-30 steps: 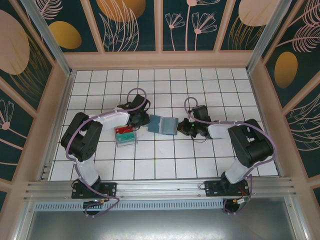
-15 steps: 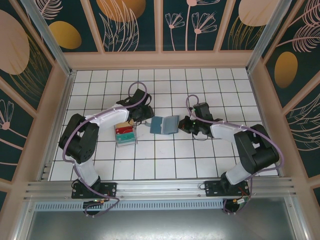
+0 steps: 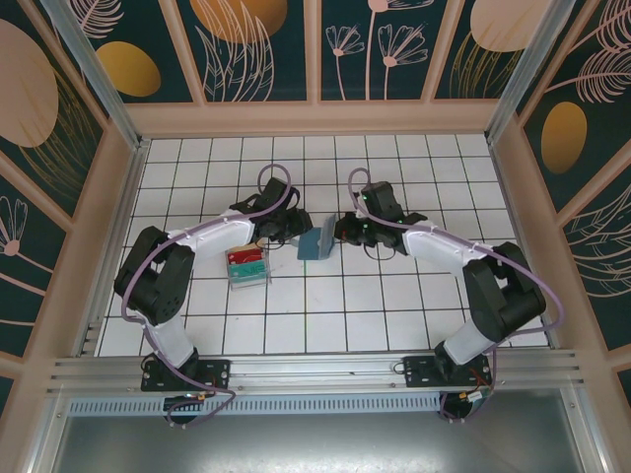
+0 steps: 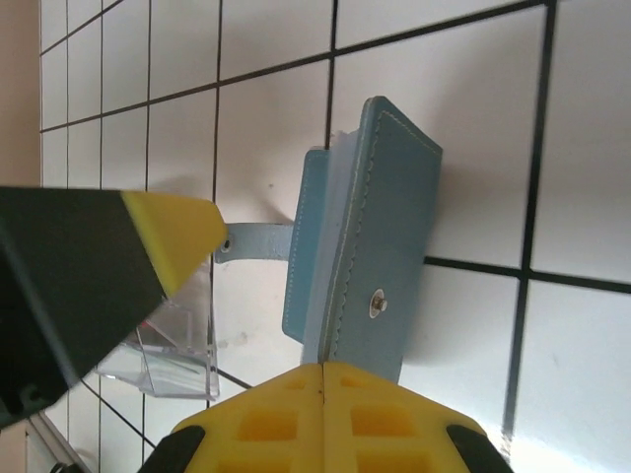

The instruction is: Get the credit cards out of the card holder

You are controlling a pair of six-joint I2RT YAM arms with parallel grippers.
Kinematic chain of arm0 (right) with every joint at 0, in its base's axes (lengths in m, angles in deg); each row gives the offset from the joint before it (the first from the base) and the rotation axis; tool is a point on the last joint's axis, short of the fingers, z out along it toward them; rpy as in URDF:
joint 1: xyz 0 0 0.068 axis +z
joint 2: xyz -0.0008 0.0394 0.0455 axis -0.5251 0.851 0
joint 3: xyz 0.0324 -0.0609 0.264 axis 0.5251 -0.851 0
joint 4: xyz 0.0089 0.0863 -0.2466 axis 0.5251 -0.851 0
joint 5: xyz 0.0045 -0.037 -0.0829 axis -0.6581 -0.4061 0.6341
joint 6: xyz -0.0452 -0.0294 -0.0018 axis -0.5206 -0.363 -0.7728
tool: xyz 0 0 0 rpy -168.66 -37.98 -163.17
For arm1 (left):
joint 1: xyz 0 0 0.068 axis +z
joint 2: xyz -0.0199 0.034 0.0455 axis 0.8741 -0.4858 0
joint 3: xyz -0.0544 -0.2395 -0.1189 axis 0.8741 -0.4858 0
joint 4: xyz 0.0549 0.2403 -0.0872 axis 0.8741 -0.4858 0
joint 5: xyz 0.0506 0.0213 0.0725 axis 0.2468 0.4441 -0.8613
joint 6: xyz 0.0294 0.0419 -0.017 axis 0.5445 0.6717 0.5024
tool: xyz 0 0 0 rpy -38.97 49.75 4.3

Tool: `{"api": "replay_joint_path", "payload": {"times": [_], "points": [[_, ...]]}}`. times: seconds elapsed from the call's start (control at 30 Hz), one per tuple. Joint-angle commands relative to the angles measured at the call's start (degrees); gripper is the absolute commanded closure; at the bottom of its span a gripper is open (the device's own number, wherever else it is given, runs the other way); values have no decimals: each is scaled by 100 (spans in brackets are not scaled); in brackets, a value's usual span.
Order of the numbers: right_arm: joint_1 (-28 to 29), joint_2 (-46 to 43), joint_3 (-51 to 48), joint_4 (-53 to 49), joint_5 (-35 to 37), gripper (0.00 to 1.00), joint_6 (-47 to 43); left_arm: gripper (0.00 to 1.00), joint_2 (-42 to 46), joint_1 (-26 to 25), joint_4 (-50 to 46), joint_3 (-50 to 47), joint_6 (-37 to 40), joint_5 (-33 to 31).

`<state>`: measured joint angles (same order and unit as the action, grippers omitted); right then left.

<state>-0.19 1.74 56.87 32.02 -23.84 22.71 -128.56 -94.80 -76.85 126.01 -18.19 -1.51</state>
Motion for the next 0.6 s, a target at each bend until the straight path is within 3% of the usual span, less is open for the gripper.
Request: {"api": "replay_joint_path", "payload": {"times": [0.0,0.57], "points": [[69,134,128,-312,284,100,-91,55,223,-15,126,-102,-69,64],[122,223,339,-465,230,100,-146,55,214,-19,271,-160,-105,171]]}}
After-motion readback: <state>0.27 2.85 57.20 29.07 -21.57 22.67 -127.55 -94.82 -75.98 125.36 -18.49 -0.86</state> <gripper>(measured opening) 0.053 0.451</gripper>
